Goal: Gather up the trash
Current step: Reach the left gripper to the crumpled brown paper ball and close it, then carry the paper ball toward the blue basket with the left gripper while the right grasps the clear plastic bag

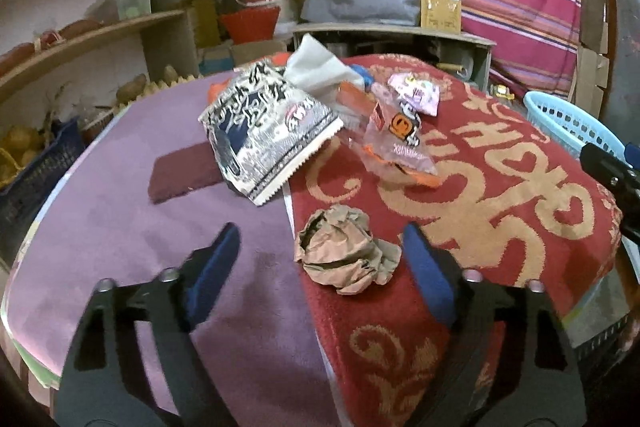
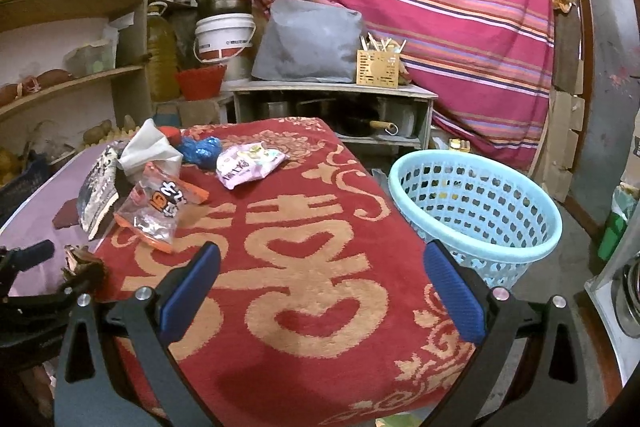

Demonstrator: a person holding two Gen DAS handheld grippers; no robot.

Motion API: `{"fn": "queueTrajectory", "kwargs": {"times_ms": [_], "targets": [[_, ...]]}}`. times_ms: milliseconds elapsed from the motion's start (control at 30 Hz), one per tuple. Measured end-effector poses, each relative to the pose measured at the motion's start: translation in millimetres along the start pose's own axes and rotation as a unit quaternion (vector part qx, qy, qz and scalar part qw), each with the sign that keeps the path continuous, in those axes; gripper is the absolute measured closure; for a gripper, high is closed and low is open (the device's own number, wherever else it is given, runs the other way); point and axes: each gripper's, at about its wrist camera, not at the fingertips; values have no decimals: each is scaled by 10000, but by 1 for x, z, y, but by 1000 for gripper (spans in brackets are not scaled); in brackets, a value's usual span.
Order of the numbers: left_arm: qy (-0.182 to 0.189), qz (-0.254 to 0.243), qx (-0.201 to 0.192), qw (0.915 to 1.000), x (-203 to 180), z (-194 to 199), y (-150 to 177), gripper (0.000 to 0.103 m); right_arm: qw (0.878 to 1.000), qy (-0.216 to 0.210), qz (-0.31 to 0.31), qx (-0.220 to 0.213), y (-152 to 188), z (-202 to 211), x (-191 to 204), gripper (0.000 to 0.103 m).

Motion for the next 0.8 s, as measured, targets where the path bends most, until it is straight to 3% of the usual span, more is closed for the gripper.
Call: {"fn": "queueTrajectory", "kwargs": {"times_ms": [100,167,267,600,800], "targets": [[76,-31,-48,10000,-1,0,0,38,10000,11,24,36,0,-3,1,4],[127,-108,-87,9998,-2,2,0,50,10000,-5,18,46,0,-3,3,4],[147,-204,-96,9996,-4,4,1,57,10000,-18,53,66,0,-3,7,4],[294,143,-100,9994,21,14,1,61,9998,-88,134,124,-1,-3,21,4],[15,388,-278,9989,47,25,-3,62,9994,-209,258,82,-12,-2,38,4]]}}
Point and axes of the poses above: each gripper's, at about its wrist camera, not at the fingertips, and z roughly against the way its jaws point, x to its left, y to its underside, and after that the axes turned 13 degrees about x, right-handed
